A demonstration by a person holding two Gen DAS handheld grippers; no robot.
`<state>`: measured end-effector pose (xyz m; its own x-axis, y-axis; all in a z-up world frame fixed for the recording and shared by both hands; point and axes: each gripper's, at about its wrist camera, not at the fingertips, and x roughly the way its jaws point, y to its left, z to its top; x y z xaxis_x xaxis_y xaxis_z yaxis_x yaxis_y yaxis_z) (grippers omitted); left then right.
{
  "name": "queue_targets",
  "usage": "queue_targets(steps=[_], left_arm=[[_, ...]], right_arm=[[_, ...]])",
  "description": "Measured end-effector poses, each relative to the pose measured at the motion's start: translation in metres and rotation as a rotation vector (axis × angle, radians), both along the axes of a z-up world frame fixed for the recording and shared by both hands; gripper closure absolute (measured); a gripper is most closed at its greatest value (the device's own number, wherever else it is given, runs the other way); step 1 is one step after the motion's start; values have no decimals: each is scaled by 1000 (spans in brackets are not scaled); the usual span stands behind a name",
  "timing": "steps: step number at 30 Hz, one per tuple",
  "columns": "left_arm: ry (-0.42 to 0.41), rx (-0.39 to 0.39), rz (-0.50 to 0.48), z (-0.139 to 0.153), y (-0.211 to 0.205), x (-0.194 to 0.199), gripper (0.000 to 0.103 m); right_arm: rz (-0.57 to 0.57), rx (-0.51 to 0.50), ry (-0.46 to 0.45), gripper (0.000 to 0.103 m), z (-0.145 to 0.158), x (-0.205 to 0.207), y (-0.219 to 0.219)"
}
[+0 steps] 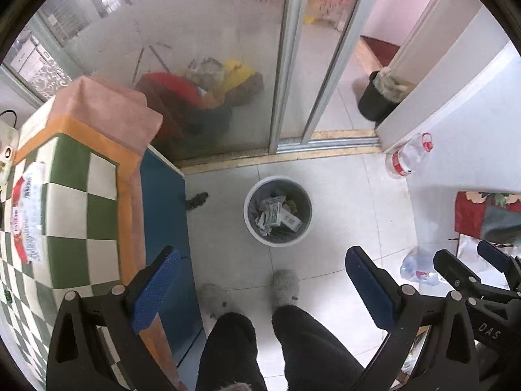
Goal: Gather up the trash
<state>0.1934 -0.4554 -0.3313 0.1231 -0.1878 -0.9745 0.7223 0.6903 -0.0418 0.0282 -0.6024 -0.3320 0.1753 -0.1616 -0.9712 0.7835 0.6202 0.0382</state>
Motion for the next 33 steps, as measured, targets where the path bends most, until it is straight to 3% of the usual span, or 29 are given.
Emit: queue_targets(steps=[4,8,13,16,21,27,31,33], left_arm=[[12,-31,48,25,16,14,0],[-54,-53,123,54,46,45,0],[-134,-47,320,82,123,112,0],[-179,11,477,85,193,152,0],[-224,156,764,61,321,201,0],[-188,254,1059,17,462,234,0],[-174,308,1155,-8,512,245,0],[-160,314,1182,-18,528,249,0]], right_arm=[[-1,15,-49,0,28,7,12],[43,61,-95,0,46,40,32],[240,147,-174,0,61,133,83],[408,169,-173,0,65,203,132],[622,207,-128,0,55,324,223],[698,193,2,0,0,437,300],[688,161,100,0,-37,467,329],[671,130,119,8,-45,471,341]])
